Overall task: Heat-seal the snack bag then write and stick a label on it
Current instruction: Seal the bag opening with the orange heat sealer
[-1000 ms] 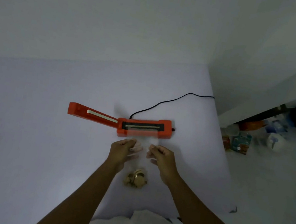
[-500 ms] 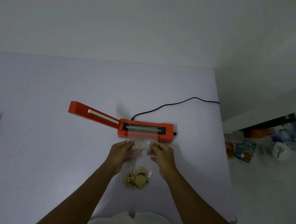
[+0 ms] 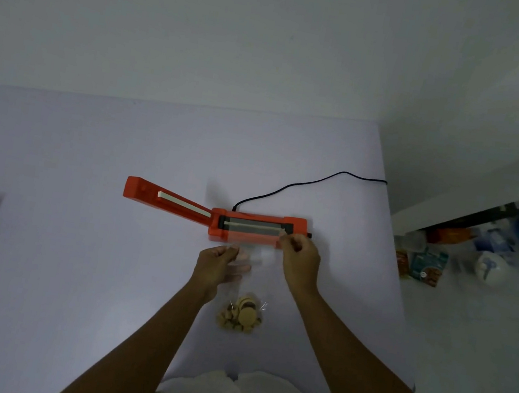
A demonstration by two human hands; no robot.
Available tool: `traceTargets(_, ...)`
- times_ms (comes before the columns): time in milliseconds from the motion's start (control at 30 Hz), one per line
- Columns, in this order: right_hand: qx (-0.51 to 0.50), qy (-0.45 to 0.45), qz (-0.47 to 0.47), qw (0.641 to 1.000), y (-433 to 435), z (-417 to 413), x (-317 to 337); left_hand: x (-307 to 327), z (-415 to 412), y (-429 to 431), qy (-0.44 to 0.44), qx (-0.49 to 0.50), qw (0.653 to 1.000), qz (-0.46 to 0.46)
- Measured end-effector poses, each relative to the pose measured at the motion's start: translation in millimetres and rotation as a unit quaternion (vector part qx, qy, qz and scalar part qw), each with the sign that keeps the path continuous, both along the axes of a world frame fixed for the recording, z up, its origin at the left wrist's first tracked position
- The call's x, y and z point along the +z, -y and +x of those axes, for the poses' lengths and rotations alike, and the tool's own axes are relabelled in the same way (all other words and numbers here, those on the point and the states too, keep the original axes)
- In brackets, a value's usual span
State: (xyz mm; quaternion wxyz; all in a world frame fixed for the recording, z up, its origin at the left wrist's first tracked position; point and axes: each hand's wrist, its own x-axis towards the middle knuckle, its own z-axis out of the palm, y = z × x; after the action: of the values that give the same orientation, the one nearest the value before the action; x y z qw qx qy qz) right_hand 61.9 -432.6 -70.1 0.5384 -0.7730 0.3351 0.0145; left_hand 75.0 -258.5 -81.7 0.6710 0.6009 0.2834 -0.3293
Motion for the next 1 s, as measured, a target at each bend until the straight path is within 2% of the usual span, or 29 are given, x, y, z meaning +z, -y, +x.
traceTargets(167, 0.018, 0.061, -0.033, 0.997, 8, 34, 20, -1, -1, 2, 0.002, 0.000, 1.000, 0.001)
traceTargets(367, 0.027, 0.054, -0.028, 0.998, 10, 46, 23, 0, -2, 1, -0.006, 0.005, 1.000, 0.001)
traceTargets(600, 0.123, 0.089, -0.018, 0.988, -10, 54, 43, 3, 0, 3, -0.005, 0.007, 1.000, 0.007)
traceTargets(700, 0.226, 0.126, -0.020, 0.966, -29, 65, 64, 4, 0, 2, -0.008, 0.004, 1.000, 0.012)
traceTargets(833, 0.371, 0.137, -0.022, 0.918, -63, 82, 91, 4, 1, 2, -0.019, 0.010, 1.000, 0.015)
traceTargets(1000, 0.493, 0.140, -0.065, 0.856, -109, 97, 113, 7, 2, 2, -0.010, 0.010, 0.999, 0.034)
